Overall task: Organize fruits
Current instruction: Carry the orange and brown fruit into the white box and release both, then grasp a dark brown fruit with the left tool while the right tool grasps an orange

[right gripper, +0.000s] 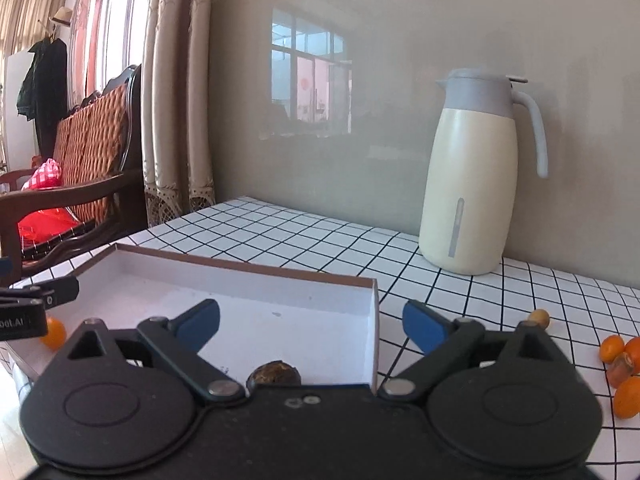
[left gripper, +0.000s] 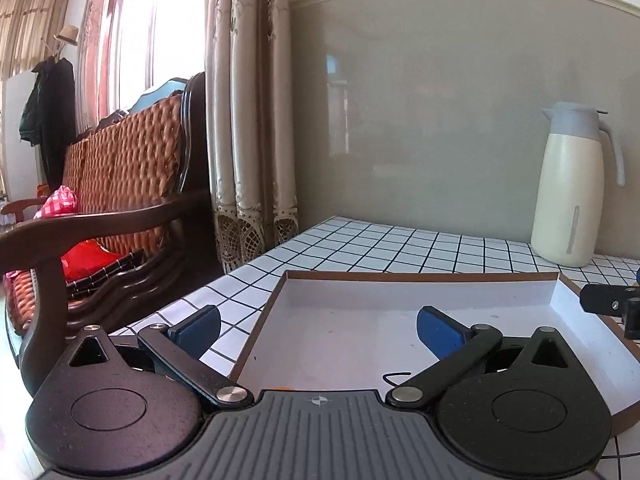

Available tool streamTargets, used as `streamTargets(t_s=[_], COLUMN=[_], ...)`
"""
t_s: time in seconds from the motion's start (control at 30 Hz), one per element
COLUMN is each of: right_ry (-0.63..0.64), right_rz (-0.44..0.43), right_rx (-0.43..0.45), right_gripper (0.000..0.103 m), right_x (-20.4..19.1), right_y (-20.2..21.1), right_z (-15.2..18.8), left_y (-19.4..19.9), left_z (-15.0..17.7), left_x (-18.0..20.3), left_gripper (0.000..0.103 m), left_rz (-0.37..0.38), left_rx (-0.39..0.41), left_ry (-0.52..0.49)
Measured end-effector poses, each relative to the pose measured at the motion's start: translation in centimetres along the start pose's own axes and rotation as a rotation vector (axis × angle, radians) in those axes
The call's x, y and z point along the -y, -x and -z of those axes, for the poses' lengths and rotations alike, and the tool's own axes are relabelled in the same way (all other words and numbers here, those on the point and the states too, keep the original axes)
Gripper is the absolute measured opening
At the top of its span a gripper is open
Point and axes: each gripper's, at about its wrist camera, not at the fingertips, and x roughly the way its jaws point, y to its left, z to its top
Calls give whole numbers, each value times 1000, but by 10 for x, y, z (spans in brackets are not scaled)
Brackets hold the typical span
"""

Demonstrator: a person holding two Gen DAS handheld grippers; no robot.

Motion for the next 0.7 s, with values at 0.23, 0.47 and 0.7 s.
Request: streamTargets(t_s=[0.23,0.47,0.7], right_ry=[-39,-41,-47], right_rz=[8,44,113], right_rx=[5,38,60], right_gripper=[93,92,91], right_x=[15,35,57], right_y=[10,42,86], right_z=[-5,-5,8], left_y=[25,52,81], left_z=[-4,-9,-11], left_x=[1,15,44], left_gripper=[103,103,103], left_rz=[-14,34,105], left_rx=[40,70,103], left_ry=[-6,-30,-57])
